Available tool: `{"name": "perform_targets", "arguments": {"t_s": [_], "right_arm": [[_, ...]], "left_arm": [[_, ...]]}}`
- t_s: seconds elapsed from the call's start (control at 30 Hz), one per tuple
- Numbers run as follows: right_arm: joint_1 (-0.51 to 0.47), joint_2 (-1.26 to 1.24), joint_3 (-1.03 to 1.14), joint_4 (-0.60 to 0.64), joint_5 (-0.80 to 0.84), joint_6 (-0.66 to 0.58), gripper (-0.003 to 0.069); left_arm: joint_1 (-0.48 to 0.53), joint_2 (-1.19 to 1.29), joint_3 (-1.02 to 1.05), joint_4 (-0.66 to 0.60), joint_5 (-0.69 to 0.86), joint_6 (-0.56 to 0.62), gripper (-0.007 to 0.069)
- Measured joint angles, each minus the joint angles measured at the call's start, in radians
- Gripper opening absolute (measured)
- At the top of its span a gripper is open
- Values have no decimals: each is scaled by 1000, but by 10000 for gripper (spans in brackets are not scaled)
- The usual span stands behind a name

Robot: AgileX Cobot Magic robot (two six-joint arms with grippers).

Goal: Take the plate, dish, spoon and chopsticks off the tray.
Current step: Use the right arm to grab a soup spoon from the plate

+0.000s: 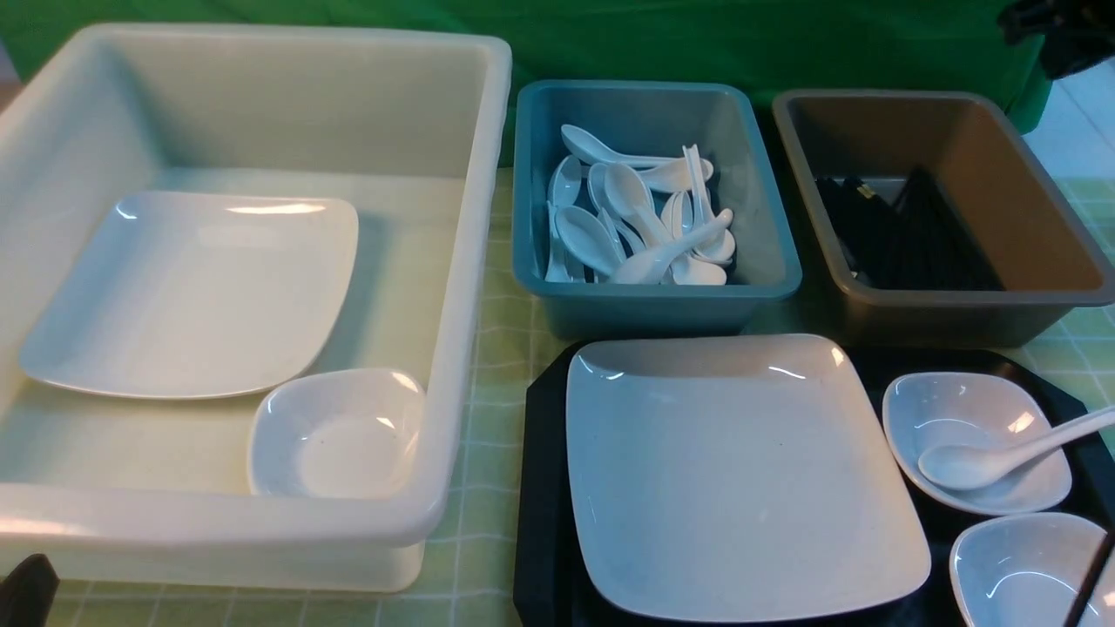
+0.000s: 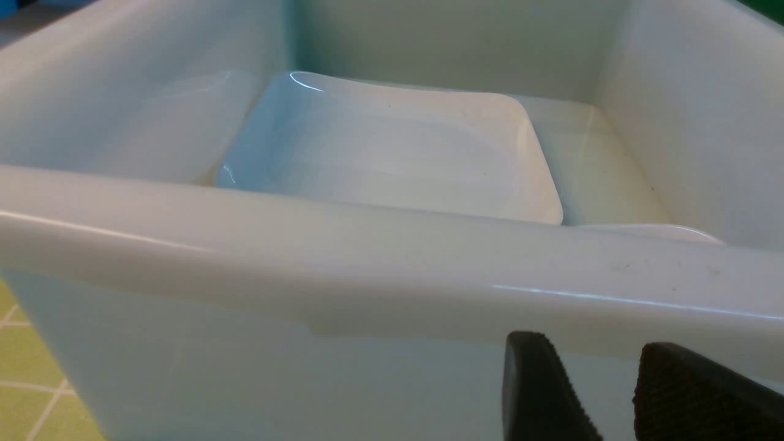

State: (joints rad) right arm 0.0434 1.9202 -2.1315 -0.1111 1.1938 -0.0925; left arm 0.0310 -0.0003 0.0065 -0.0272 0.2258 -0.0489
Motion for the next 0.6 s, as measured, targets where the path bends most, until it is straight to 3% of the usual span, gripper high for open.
{"name": "perform_targets", "arguments": {"t_s": [0.2, 0.37, 0.6], "right_arm": [[-13, -165, 154, -21, 10, 72, 5], [-14, -350, 487, -24, 0, 153, 10], [-93, -450, 962, 3, -280, 309, 19]], "left_arm": [[0, 0, 0, 0, -1, 0, 223], [0, 0, 0, 0, -1, 3, 223], [0, 0, 0, 0, -1, 3, 223]]}}
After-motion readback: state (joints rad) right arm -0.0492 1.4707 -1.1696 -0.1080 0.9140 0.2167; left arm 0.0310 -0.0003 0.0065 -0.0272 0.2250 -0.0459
